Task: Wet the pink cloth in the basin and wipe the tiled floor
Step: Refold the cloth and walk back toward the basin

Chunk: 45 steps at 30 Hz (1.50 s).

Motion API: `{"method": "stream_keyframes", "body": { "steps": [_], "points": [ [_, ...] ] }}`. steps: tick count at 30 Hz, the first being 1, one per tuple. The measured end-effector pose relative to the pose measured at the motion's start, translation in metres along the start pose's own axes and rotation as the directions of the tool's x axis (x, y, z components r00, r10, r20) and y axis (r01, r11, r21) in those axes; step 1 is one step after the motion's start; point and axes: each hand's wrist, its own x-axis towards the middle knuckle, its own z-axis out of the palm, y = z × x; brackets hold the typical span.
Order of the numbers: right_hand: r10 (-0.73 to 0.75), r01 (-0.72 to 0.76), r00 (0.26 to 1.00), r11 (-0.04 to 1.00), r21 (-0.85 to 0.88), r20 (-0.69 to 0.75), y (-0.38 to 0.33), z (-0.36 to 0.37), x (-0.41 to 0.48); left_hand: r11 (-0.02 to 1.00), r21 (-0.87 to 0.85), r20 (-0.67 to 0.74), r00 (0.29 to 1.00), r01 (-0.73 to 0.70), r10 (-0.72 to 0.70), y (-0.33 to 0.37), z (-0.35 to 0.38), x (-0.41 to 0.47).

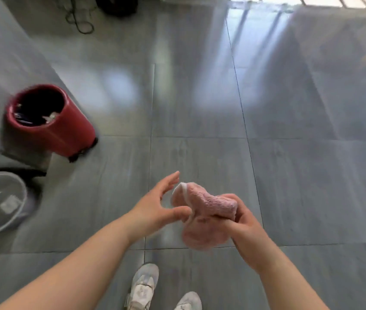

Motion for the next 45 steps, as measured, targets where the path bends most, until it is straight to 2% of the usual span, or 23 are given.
{"method": "stream_keyframes", "body": {
  "steps": [2,5,8,10,13,14,19,21,23,25,28,32,36,40,43,45],
  "points": [
    [-0.030,0.031,0.997,0.999,-0.009,0.077,-0.044,0.036,-0.017,0.999,-0.011,-0.017,0.999,-0.046,0.046,0.040,-0.014,-0.038],
    [-0.024,0.032,0.985,0.999,-0.044,0.169,-0.085,0.083,-0.032,0.989,-0.107,-0.222,0.972,-0.105,0.079,0.065,-0.033,-0.092],
    [-0.070,0.120,0.959,0.978,-0.171,0.273,-0.101,0.124,-0.040,0.971,-0.178,-0.375,0.923,-0.160,0.083,0.064,-0.057,-0.142],
    [0.005,0.094,0.934,0.961,-0.259,0.356,-0.103,0.149,-0.043,0.958,-0.223,-0.426,0.902,-0.178,0.069,0.057,-0.074,-0.171],
    [0.128,0.111,0.839,0.911,-0.397,0.529,-0.099,0.187,-0.049,0.926,-0.291,-0.492,0.867,-0.241,0.071,0.048,-0.098,-0.210],
    [0.124,0.138,0.832,0.898,-0.417,0.541,-0.094,0.201,-0.051,0.914,-0.310,-0.511,0.856,-0.264,0.074,0.044,-0.107,-0.222],
    [0.016,0.177,0.902,0.897,-0.404,0.431,-0.081,0.297,-0.058,0.888,-0.373,-0.583,0.812,-0.269,0.002,0.007,-0.176,-0.288],
    [0.001,0.231,0.899,0.849,-0.475,0.439,-0.072,0.352,-0.060,0.884,-0.408,-0.570,0.820,-0.227,-0.052,-0.018,-0.220,-0.326],
    [-0.005,0.286,0.878,0.806,-0.518,0.478,-0.061,0.407,-0.061,0.896,-0.421,-0.477,0.875,-0.146,-0.082,-0.042,-0.263,-0.358],
    [0.039,0.316,0.856,0.750,-0.581,0.516,-0.047,0.457,-0.059,0.951,-0.309,-0.400,0.909,-0.013,-0.118,-0.063,-0.299,-0.383],
    [0.078,0.344,0.835,0.699,-0.627,0.545,-0.025,0.522,-0.053,0.981,-0.168,-0.414,0.896,0.101,-0.163,-0.089,-0.344,-0.397],
    [0.185,0.146,0.851,0.816,-0.560,0.492,-0.010,0.556,-0.028,0.967,-0.232,-0.445,0.872,0.107,-0.203,-0.109,-0.392,-0.395],
    [0.318,-0.056,0.780,0.893,-0.446,0.538,-0.002,0.569,0.008,0.913,-0.400,-0.399,0.881,0.083,-0.255,-0.123,-0.433,-0.384],
    [0.435,-0.094,0.718,0.834,-0.543,0.544,0.017,0.608,0.054,0.838,-0.531,-0.395,0.837,0.127,-0.378,-0.151,-0.494,-0.361],
    [0.468,-0.114,0.768,0.772,-0.625,0.437,0.037,0.638,0.097,0.764,-0.619,-0.354,0.804,0.182,-0.478,-0.178,-0.543,-0.337],
    [0.468,-0.180,0.804,0.779,-0.600,0.367,0.051,0.654,0.126,0.744,-0.631,-0.328,0.795,0.218,-0.511,-0.200,-0.568,-0.312]
  ]
}}
